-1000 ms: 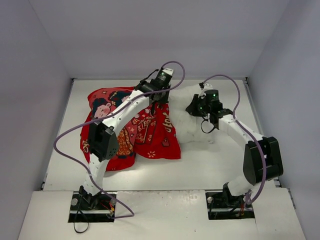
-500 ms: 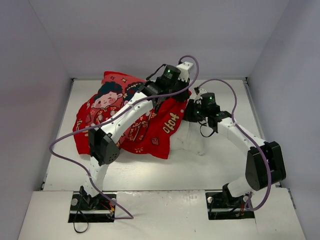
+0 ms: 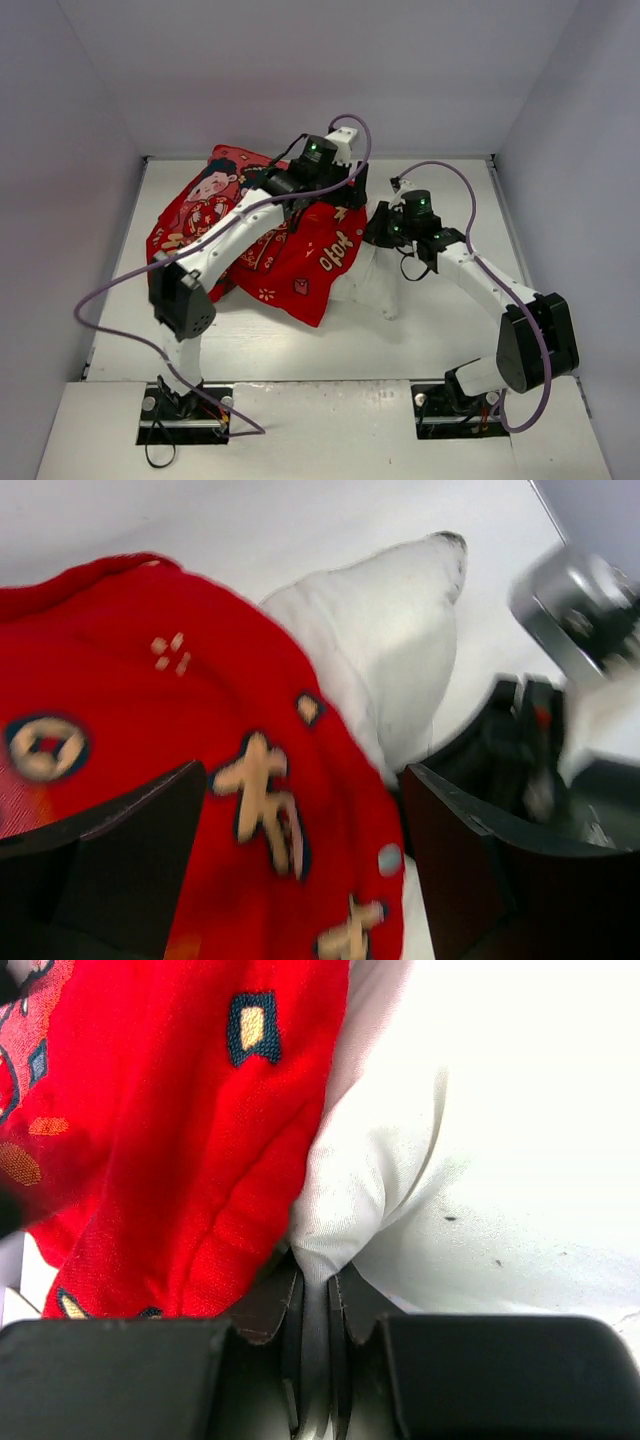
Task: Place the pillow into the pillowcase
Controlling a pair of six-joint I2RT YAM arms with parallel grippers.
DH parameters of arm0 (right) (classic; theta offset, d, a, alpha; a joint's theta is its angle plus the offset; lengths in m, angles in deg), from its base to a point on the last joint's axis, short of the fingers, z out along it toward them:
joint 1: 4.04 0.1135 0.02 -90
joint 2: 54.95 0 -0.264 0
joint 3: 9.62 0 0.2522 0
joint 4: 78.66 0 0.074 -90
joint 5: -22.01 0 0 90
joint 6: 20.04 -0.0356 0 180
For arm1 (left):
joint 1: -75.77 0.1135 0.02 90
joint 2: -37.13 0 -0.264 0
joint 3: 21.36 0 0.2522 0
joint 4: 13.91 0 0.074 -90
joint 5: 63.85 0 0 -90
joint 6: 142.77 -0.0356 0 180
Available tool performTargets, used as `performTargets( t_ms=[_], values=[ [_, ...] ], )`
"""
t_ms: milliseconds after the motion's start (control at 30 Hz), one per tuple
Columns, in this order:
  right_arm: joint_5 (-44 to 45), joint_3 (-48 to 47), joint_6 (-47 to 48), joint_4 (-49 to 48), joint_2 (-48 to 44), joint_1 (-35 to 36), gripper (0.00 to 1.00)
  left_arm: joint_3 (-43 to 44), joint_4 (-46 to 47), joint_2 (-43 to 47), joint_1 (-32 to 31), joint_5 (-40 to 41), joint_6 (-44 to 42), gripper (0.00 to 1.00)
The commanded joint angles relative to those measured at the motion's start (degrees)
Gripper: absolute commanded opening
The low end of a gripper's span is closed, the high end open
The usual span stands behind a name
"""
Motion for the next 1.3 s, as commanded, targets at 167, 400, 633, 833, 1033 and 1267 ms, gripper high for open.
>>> performTargets(
  t_ms=[167, 400, 633, 833, 1033, 1267],
  values=[
    [-1.0, -1.8, 1.1, -2.9, -0.7, 0.9, 0.00, -18.5, 0.2, 19.2, -5.3, 6.0, -1.5, 0.75],
    [-1.0, -2.8, 1.5, -3.0, 0.5, 1.0, 0.00, -27.0, -0.1, 21.3, -8.1, 6.7, 1.5, 0.75],
    [-0.2, -3.7, 1.5, -3.4, 1.4, 2.0, 0.00, -25.9, -0.6, 18.3, -8.2, 9.1, 1.4, 0.66],
    [0.8, -3.4, 1.0, -4.0, 1.4, 2.8, 0.00, -21.5, -2.4, 16.3, -8.3, 7.8, 0.7, 0.00],
    [3.7, -1.8, -0.4, -4.9, 0.4, 3.0, 0.00, -9.4, -2.6, 15.3, -10.9, -8.1, 7.0, 0.00],
    [7.8, 1.0, -4.6, -8.9, -2.0, 4.7, 0.00, -9.1, 17.7, 12.1, -9.6, -24.2, 22.6, 0.00]
  ],
)
